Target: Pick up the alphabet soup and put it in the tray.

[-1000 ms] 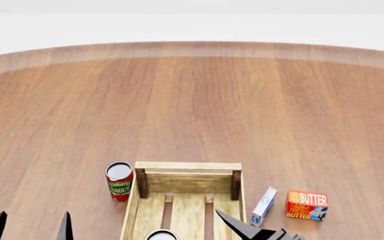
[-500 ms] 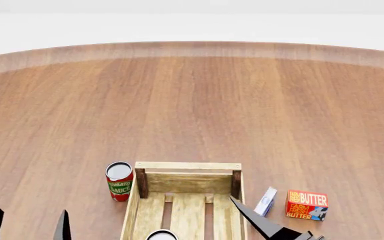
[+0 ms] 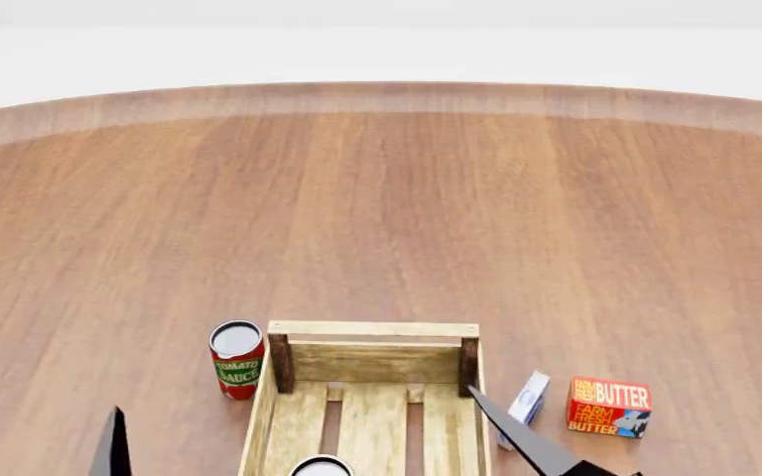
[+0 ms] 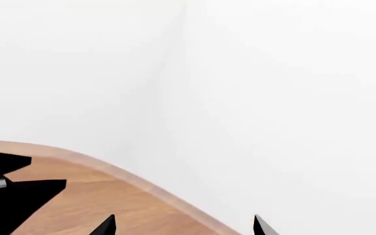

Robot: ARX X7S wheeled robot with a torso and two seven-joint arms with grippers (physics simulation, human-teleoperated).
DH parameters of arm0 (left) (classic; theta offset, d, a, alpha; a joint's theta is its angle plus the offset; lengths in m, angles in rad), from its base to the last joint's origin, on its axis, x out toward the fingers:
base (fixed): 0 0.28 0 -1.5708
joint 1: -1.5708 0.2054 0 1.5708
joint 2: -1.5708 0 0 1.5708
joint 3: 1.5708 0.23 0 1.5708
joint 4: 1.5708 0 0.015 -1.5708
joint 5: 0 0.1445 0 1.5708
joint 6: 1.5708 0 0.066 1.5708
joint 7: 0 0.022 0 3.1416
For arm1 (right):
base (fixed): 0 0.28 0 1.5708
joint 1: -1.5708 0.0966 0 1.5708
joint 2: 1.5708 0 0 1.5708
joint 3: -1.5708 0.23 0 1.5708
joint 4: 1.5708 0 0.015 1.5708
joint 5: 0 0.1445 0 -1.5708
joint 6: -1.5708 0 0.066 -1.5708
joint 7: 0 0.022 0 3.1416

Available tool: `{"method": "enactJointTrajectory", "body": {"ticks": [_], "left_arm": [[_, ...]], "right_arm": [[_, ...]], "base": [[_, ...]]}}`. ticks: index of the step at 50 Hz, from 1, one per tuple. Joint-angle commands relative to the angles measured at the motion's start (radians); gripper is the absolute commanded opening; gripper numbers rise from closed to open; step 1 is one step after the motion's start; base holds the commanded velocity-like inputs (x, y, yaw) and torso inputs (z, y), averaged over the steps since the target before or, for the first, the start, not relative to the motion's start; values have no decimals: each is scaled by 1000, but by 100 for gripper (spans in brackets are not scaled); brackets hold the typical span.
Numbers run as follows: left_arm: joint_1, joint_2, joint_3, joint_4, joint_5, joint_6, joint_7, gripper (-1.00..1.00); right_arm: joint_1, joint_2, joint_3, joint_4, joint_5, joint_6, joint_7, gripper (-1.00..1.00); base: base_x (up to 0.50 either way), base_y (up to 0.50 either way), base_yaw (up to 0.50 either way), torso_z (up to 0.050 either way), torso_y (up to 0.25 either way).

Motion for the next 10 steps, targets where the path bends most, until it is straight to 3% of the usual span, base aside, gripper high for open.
{"method": "enactJointTrajectory", "body": {"ticks": [1,10], "left_arm": [[8,-14,-8,39,-11,-6,-11,100],[15,-25,-10,70,-17,-11,-18,100]], "right_arm": [[-21,23,6,-44,-29,11,34,100],[-38,42,11,-86,-58,35,70,100]], "base": [[0,0,0,0,0],[0,0,0,0,0]]}}
